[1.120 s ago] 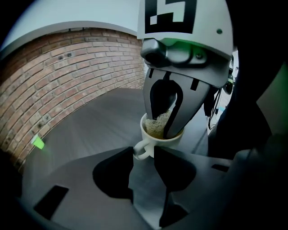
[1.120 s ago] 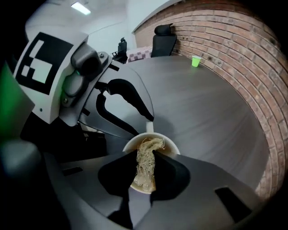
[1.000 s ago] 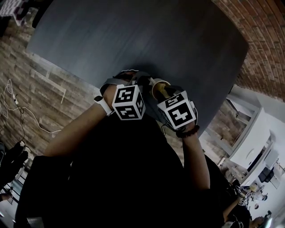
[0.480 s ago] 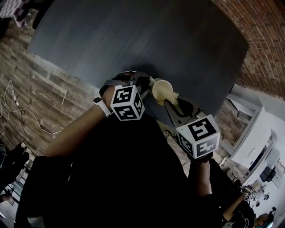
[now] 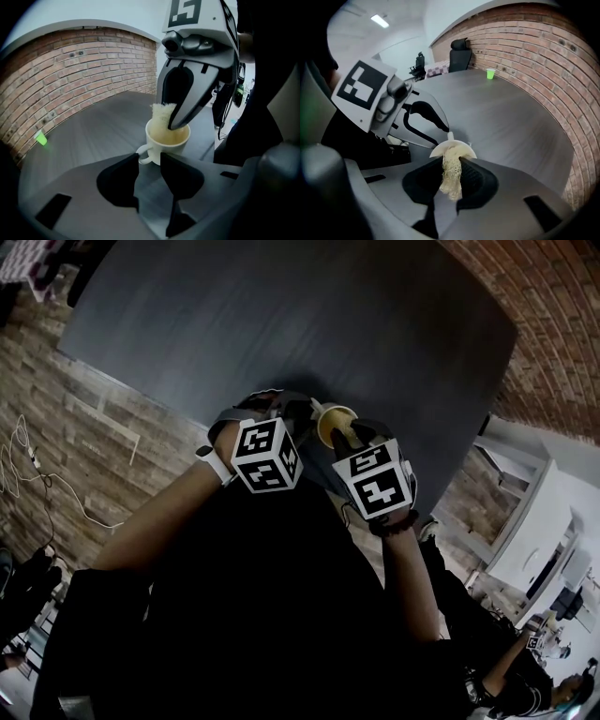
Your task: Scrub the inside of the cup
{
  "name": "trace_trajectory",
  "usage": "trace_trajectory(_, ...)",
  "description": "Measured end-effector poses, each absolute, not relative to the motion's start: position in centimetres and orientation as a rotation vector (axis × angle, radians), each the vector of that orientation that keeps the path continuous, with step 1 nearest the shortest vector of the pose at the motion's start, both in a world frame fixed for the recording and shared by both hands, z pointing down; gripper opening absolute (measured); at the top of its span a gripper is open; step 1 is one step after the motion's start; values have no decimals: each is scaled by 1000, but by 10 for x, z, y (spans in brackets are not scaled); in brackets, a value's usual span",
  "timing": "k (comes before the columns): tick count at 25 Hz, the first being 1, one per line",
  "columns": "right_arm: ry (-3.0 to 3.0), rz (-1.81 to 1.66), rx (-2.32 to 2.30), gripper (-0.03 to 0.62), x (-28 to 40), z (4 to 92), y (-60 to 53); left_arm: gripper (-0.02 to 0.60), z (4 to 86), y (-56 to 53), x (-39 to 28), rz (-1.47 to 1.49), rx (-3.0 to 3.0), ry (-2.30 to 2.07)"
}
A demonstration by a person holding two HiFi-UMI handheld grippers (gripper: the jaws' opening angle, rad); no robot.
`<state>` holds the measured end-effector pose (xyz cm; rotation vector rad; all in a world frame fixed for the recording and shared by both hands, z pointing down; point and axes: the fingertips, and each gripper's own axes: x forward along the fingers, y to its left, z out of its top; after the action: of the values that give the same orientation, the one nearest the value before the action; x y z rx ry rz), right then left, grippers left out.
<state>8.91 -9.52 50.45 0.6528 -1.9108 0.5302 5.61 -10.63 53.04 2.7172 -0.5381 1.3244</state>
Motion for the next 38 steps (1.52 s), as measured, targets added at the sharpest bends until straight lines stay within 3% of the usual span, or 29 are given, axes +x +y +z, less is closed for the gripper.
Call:
trace_trajectory(8, -1904, 485, 590, 83, 81, 525, -90, 155, 526, -104, 60, 1302, 2718, -563)
trace_trajectory(19, -2215, 850, 809, 83, 100, 427, -93, 155, 526, -96, 60, 1299, 2718, -567)
trace_trajectory(24, -2107, 594, 808, 84, 114, 436, -90, 155, 524, -97, 58, 1280, 2706, -580)
trace_trajectory(30, -1978, 332, 595, 83, 83, 490, -83, 154, 522, -100, 59, 1286, 2706, -577)
trace_trajectory(38, -1859, 219, 486, 83, 82, 526, -91, 155, 522, -100, 58, 1274, 2704, -574)
